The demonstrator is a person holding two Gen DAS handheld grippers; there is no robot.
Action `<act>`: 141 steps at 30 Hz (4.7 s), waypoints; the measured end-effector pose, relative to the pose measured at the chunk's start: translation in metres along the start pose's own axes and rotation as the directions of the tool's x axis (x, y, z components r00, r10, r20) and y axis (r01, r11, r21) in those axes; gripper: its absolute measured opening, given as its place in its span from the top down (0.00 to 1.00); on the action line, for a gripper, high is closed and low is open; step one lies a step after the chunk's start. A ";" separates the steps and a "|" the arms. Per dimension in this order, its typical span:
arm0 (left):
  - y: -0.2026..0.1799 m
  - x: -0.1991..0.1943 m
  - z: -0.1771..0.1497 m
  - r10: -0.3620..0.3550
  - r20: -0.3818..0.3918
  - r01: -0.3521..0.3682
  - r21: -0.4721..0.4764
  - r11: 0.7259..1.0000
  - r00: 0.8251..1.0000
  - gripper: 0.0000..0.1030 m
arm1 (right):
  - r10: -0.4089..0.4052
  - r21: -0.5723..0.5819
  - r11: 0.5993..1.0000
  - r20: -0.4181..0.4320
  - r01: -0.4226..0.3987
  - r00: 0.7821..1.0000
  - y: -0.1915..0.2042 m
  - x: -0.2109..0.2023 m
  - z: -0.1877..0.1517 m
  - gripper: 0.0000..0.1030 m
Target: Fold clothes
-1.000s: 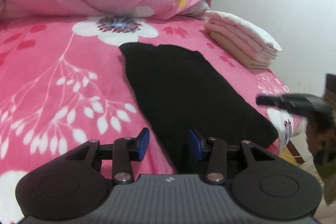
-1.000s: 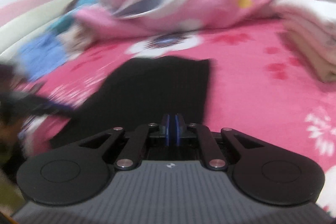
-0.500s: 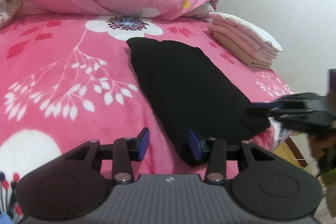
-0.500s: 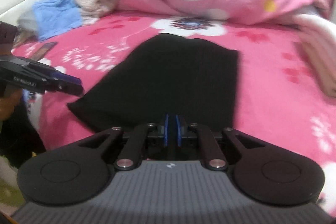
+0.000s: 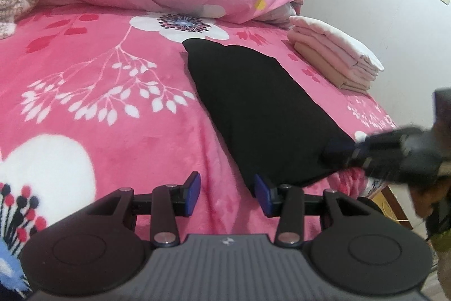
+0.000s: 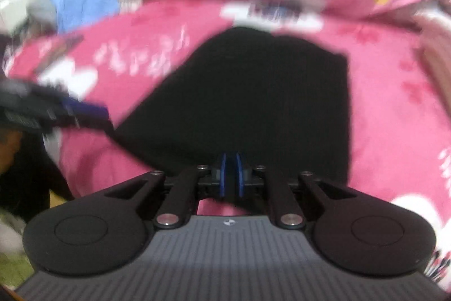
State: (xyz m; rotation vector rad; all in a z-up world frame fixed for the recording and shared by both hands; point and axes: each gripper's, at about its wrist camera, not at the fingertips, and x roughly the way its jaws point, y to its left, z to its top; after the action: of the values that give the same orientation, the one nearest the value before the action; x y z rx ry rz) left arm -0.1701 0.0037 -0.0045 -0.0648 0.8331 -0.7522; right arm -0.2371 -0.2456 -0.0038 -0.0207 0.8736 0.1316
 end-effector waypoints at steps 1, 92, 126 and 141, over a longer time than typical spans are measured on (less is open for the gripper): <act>0.001 -0.002 -0.001 0.001 0.003 -0.001 0.003 1.000 1.000 0.57 | 0.008 -0.025 1.000 -0.017 -0.008 1.000 0.005 -0.002 -0.006 0.92; -0.030 0.020 0.003 0.076 -0.019 -0.071 0.193 0.979 0.997 0.51 | -0.215 0.229 0.958 0.164 0.175 0.963 -0.045 -0.038 -0.028 0.91; -0.079 0.040 0.054 -0.070 0.085 0.030 0.400 0.916 0.994 0.60 | -0.076 0.387 0.920 0.349 -0.070 0.934 -0.046 -0.007 -0.074 0.92; -0.074 0.040 -0.013 -0.128 -0.065 0.143 0.371 0.918 0.990 0.63 | -0.066 0.399 0.913 0.357 -0.089 0.932 -0.048 -0.008 -0.076 0.92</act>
State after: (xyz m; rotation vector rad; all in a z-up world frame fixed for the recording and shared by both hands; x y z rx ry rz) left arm -0.2043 -0.0738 -0.0145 0.2378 0.7140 -1.0368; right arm -0.2941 -0.2997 -0.0477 0.3939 0.5144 -0.0405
